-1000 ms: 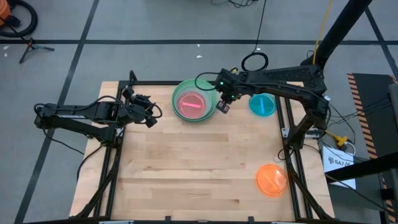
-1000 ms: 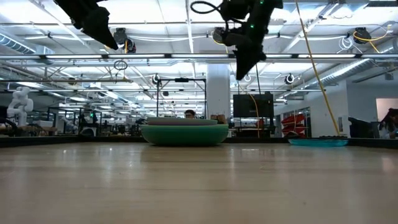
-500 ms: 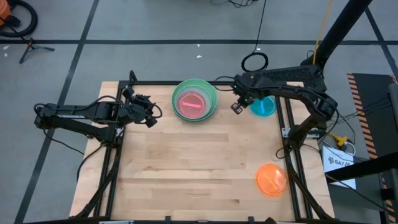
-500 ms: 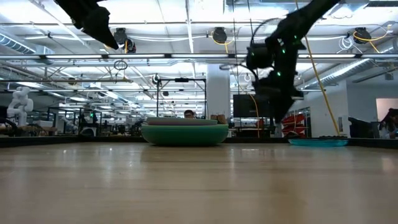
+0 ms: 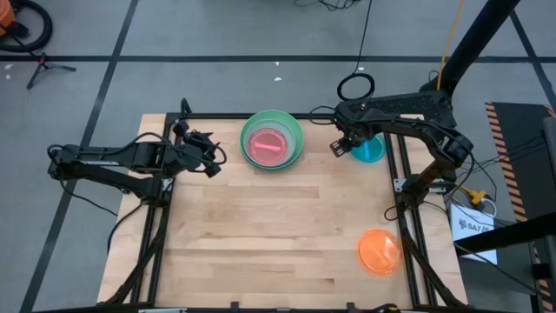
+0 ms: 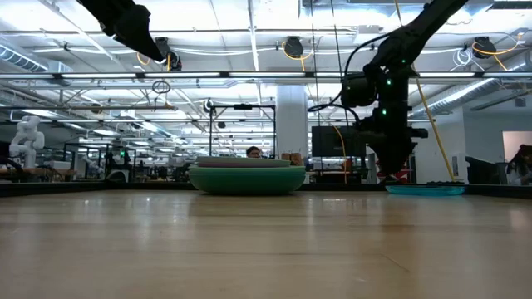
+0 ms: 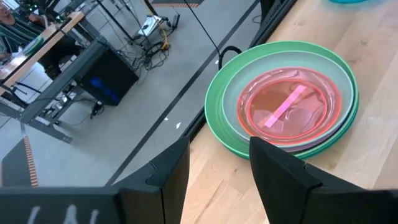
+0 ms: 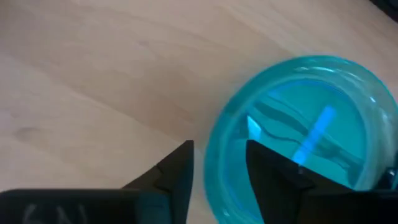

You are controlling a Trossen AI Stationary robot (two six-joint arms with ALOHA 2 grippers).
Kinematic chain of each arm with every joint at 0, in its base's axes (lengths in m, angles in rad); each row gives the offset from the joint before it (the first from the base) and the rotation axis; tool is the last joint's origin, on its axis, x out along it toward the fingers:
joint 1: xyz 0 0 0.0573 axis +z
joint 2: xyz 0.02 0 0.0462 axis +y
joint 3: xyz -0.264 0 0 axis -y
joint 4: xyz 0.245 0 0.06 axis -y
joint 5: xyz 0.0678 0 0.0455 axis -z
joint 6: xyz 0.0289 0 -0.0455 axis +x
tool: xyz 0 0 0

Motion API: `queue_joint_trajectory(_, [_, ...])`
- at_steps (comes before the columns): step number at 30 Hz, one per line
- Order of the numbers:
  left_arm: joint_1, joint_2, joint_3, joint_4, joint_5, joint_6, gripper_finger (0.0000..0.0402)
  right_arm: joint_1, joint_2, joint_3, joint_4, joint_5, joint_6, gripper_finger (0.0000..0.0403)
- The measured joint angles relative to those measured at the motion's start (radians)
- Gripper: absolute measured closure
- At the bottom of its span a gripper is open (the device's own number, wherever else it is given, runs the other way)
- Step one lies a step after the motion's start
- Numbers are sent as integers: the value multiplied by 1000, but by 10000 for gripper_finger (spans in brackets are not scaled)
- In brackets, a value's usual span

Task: Stack plastic plates
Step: Stack the blue plate on top of the pink plate

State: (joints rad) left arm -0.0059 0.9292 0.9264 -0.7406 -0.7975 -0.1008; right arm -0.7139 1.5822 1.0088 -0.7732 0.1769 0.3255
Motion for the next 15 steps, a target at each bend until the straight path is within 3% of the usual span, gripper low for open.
queue_joint_trajectory(6, [0, 0, 0, 0, 0, 1, 229, 0, 0, -77, 64, 10, 10, 249])
queue_joint_trajectory(15, [0, 0, 0, 0, 0, 1, 229, 0, 1, -157, 168, 7, 4, 265])
